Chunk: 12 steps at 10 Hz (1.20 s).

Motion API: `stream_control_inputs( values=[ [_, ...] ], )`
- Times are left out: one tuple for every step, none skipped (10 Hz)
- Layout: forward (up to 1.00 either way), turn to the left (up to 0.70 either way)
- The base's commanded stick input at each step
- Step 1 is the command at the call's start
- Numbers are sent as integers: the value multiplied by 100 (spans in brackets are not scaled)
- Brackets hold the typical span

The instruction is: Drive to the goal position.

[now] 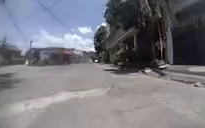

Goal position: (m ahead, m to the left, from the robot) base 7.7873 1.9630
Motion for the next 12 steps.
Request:
stream_control_inputs(
  values=[
    [85,0],
    [85,0],
    [85,0],
    [85,0],
    [85,0],
    [85,0],
    [85,0],
    [85,0],
    [85,0],
    [85,0],
    [85,0],
    [85,0]
  ],
)
